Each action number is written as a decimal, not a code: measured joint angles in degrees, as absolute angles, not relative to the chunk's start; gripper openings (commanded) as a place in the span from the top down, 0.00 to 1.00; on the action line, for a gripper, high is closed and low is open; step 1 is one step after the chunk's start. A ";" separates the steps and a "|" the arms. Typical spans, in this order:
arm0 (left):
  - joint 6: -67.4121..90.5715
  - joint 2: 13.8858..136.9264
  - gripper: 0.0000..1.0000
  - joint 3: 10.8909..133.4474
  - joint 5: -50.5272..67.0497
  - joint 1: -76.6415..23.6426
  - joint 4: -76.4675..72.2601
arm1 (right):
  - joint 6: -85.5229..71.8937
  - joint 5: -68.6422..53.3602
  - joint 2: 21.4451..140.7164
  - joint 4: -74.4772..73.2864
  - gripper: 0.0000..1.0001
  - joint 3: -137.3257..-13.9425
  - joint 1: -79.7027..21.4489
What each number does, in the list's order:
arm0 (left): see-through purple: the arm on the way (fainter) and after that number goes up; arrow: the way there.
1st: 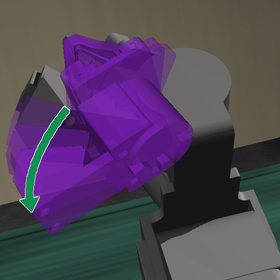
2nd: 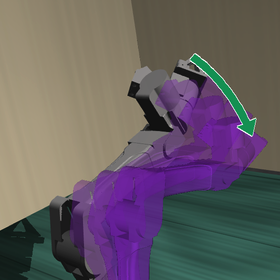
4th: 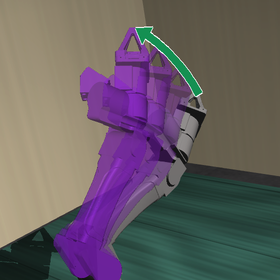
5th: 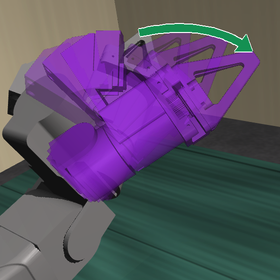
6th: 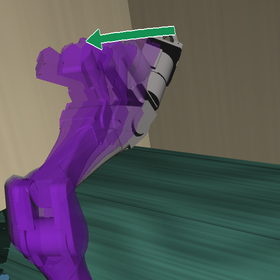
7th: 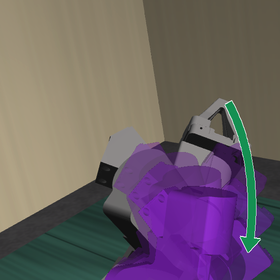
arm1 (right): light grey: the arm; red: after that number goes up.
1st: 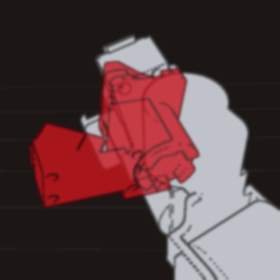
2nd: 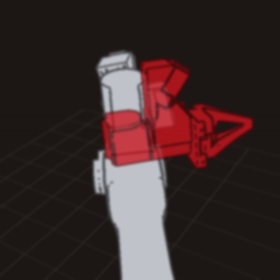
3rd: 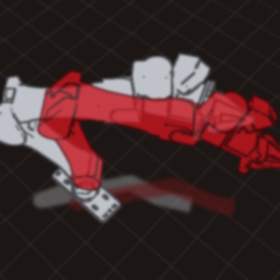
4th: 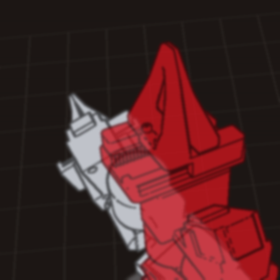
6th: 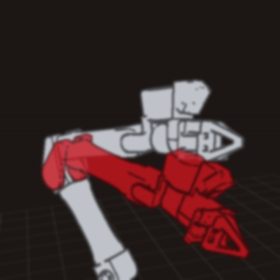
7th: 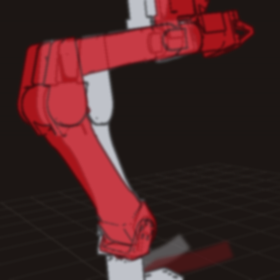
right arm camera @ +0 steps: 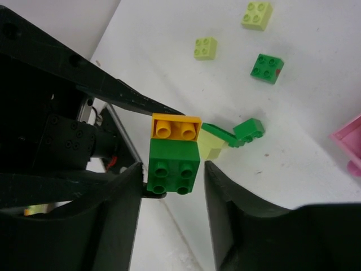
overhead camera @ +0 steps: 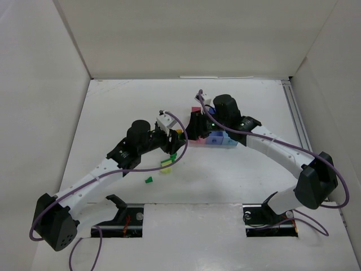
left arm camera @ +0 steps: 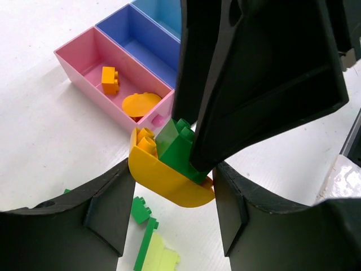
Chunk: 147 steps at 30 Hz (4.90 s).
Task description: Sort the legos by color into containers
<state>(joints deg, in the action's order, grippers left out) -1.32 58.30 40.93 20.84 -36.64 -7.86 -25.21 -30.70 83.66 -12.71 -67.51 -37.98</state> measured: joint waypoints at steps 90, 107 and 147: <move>25.47 68.14 0.83 39.03 54.30 -19.40 -32.29 | -25.26 -54.30 75.44 8.12 1.00 -57.25 -11.31; 16.91 106.89 0.81 83.00 26.70 -30.41 -7.77 | -16.43 -21.67 76.62 -15.14 1.00 -60.01 -4.45; 27.66 79.66 0.00 55.59 6.66 -21.61 9.30 | -17.69 4.08 96.23 -25.34 0.29 -73.19 -26.15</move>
